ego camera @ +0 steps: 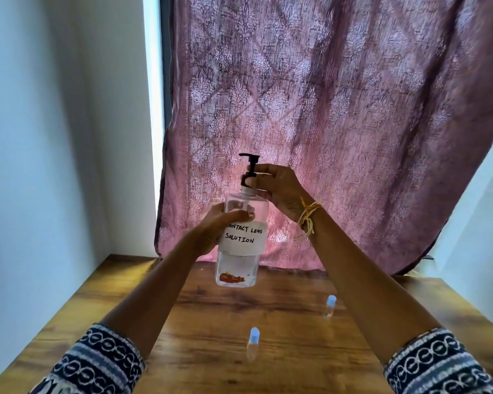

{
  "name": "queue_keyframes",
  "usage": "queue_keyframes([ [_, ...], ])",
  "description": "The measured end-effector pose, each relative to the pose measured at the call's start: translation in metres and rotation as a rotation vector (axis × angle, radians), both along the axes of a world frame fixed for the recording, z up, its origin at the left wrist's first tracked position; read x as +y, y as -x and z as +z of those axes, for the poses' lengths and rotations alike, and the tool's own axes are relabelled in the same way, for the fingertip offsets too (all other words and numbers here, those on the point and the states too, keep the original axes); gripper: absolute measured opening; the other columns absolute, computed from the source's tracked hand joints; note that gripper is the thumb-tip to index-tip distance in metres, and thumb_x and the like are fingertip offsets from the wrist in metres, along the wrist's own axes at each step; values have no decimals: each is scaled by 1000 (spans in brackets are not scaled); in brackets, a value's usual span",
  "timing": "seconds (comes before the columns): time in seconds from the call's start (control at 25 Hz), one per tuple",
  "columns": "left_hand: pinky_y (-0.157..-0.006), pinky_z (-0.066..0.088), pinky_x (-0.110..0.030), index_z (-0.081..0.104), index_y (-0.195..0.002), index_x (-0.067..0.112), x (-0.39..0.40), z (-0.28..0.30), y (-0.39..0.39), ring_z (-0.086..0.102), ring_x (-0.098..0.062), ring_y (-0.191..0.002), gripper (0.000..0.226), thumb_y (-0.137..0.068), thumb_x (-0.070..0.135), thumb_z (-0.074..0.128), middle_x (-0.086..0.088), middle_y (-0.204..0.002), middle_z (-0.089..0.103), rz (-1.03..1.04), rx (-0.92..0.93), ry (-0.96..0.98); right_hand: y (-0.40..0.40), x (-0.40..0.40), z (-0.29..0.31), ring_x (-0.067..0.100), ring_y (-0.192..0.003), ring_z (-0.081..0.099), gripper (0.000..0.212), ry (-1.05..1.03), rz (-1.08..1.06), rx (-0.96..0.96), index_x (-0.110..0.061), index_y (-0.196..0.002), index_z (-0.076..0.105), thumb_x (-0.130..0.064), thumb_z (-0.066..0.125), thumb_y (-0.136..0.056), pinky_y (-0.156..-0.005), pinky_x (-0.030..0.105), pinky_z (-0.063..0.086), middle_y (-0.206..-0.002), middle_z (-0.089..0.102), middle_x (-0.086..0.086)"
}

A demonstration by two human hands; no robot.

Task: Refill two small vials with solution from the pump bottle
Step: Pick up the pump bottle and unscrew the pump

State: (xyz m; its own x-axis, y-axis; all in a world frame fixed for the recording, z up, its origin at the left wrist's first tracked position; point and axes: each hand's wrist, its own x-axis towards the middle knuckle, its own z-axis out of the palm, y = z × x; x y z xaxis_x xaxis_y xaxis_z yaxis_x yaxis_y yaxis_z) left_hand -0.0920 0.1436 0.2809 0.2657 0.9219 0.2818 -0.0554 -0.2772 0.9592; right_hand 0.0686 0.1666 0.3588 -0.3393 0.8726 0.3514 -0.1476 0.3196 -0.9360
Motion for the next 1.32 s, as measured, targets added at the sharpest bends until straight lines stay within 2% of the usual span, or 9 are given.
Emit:
queue_keyframes([
  [0.12,-58,58,-27,66,-94,21,0,-12,0,72,-17,-70,27,-68,30,70,-2,-76,75,-2,15,2,-3,-3,-9,26,-100,63,34,22,122,-31,10,-121,54,12,50,-88,-92,36,53,-108,64,15],
  [0.28,-58,57,-27,72,-84,35,0,-30,3,73,-17,-71,14,-71,29,70,-2,-78,76,4,7,34,7,-4,-27,25,-88,63,33,21,-28,-75,9,-111,63,3,70,-79,-89,38,54,-93,67,10],
  [0.4,-60,58,-31,71,-89,26,-1,-48,8,72,-21,-71,32,-60,38,75,-5,-77,75,49,-12,105,13,-1,-47,32,-90,64,33,105,-98,-21,10,-106,65,4,74,-75,-92,46,53,-93,69,17],
  [0.52,-66,59,-37,66,-98,16,-6,-79,17,72,-28,-76,50,-56,41,77,-10,-82,74,111,14,162,22,-3,-82,31,-87,65,23,225,-103,-23,4,-100,69,4,71,-77,-88,42,56,-96,70,18],
  [0.72,-64,60,-35,66,-103,10,-18,-131,32,72,-29,-76,35,-72,24,76,-16,-88,75,133,50,299,35,1,-136,26,-95,61,29,265,-101,-212,6,-110,66,-1,68,-82,-93,43,51,-105,67,22],
  [0.8,-61,59,-33,66,-101,12,-23,-143,34,73,-26,-73,29,-75,20,77,-14,-86,76,155,57,331,44,-1,-155,20,-82,62,30,210,-156,-305,7,-100,68,-9,78,-76,-82,33,56,-92,69,20],
  [0.92,-63,59,-34,68,-103,12,-28,-167,40,73,-29,-79,44,-66,30,81,-15,-92,75,149,56,333,55,-9,-185,8,-67,64,22,221,-202,-366,-11,-84,73,-19,85,-68,-62,15,54,-77,71,1],
  [1.12,-84,56,-46,72,-101,11,-36,-206,50,71,-35,-93,54,-53,32,84,-15,-98,75,204,83,397,59,-14,-218,16,-82,67,29,276,-131,-388,-2,-98,73,-8,82,-71,-78,27,58,-98,74,16],
  [1.32,-73,58,-35,66,-102,26,-33,-206,57,71,-27,-91,57,-50,26,87,-5,-98,75,213,49,379,64,-14,-224,26,-90,68,28,279,-118,-388,3,-102,71,-1,76,-75,-88,39,57,-103,71,23],
])
